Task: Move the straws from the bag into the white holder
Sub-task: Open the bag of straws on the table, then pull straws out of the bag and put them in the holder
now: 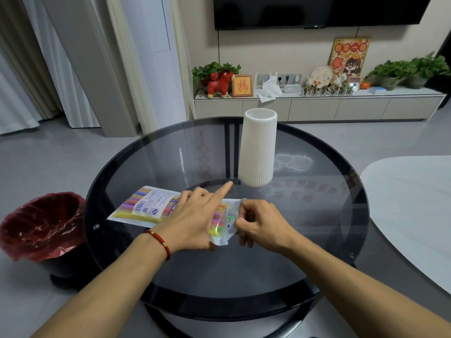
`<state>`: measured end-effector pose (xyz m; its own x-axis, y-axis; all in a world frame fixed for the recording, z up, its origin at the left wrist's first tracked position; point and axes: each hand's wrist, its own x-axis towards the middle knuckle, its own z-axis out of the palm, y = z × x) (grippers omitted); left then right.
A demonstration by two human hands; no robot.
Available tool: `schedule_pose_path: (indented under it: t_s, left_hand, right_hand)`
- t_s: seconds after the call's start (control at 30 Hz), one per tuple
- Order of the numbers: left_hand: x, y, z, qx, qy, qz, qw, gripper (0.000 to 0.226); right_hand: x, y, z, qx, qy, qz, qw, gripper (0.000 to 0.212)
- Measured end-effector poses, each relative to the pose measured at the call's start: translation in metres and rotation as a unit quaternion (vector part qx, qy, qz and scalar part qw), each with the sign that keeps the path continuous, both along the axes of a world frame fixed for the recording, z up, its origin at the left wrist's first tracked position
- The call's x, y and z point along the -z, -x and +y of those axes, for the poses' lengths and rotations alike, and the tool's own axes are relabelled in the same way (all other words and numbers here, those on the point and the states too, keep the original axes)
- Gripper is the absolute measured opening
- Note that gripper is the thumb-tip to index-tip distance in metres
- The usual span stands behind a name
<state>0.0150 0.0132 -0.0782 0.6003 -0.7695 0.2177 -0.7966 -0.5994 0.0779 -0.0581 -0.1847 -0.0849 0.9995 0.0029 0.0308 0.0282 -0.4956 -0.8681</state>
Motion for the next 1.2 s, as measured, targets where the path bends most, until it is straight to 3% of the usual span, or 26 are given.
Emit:
schedule_pose_path:
  t_s: [0.17,0.27,0.33,0.47,0.6,0.83,0.97,1.07,1.2]
  left_hand:
    - [0.003,-0.011,-0.001,-0.038,0.073,-0.026,0.996,0.098]
    - [0.005,-0.013,-0.002,-0.055,0.058,-0.027,0.996,0.095]
    - [0.006,-0.012,-0.003,-0.058,0.052,-0.031,0.996,0.095]
    - [0.011,-0.003,-0.007,-0.043,0.038,-0.016,0.998,0.1]
    - [0.01,-0.001,-0.004,-0.037,0.042,0.01,0.998,0.104]
    - [0.007,-0.002,0.001,-0.046,-0.002,-0.004,0.999,0.101]
    - [0.005,-0.007,0.009,-0.082,-0.004,0.01,0.997,0.103]
    - [0.006,-0.005,0.005,-0.076,-0.002,0.011,0.997,0.106]
    - [0.01,-0.001,-0.001,-0.06,0.003,0.0,0.998,0.112]
  right_hand:
    - [0.002,0.001,-0.003,0.07,0.092,0.031,0.993,0.016]
    - [0.002,0.0,-0.001,0.123,0.155,-0.12,0.973,0.01]
    - [0.0,-0.002,0.001,0.096,0.081,-0.145,0.981,0.006]
    - [0.007,-0.002,0.0,0.005,-0.056,-0.012,0.998,0.02]
    - [0.013,-0.004,-0.004,-0.043,-0.124,0.02,0.991,0.02]
    - [0.012,-0.01,-0.016,0.031,-0.117,0.009,0.993,0.006]
    - [0.011,-0.007,-0.041,0.084,-0.154,0.009,0.984,0.012]
    - [0.011,-0.005,-0.033,0.059,-0.209,0.016,0.976,0.014]
    - [0.025,-0.008,-0.005,0.031,-0.161,-0.024,0.986,0.015]
